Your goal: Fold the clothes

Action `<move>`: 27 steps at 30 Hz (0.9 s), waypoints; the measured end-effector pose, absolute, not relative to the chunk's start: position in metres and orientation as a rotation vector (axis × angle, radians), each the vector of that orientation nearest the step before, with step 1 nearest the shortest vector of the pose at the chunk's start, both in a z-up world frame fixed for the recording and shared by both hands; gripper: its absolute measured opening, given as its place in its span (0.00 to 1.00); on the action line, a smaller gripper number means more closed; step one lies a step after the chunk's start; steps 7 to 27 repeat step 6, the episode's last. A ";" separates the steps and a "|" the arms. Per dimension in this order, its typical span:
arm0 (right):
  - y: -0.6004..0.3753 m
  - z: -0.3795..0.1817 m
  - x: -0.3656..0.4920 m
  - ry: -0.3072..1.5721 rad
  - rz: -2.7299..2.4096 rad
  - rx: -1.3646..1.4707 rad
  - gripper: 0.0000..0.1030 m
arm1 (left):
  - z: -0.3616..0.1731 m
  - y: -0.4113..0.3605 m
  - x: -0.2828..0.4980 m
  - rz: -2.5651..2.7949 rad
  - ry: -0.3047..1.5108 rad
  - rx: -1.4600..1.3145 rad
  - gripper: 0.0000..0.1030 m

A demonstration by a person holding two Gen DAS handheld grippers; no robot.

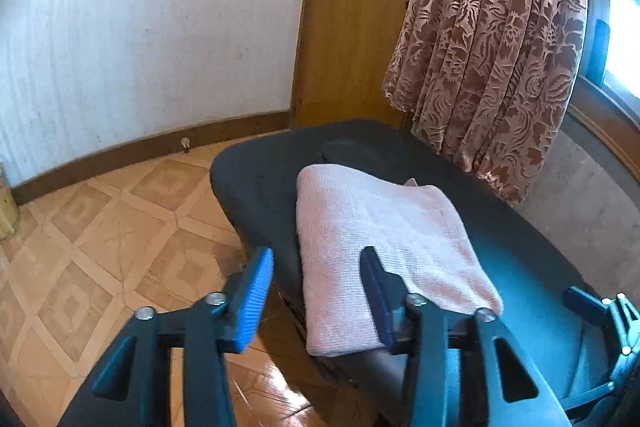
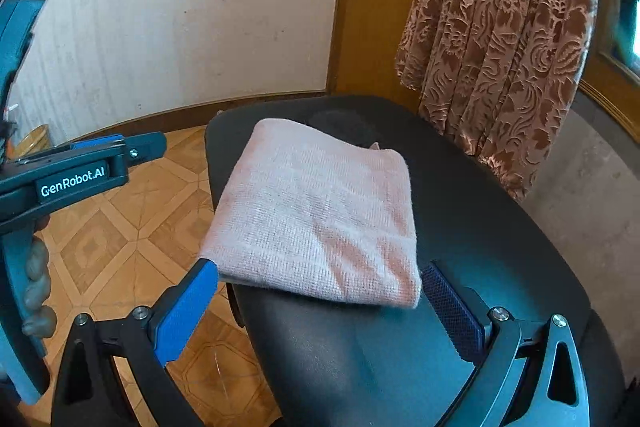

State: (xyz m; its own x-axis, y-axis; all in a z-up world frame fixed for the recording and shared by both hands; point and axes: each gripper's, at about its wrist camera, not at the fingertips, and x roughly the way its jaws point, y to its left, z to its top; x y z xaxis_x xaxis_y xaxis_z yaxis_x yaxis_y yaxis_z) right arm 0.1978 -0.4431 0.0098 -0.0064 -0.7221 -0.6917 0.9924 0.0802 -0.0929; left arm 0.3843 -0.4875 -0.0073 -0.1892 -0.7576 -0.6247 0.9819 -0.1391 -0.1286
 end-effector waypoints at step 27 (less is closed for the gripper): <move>-0.436 0.011 0.193 0.646 -1.512 0.518 1.00 | -0.011 -0.480 0.373 -1.591 0.495 0.553 0.43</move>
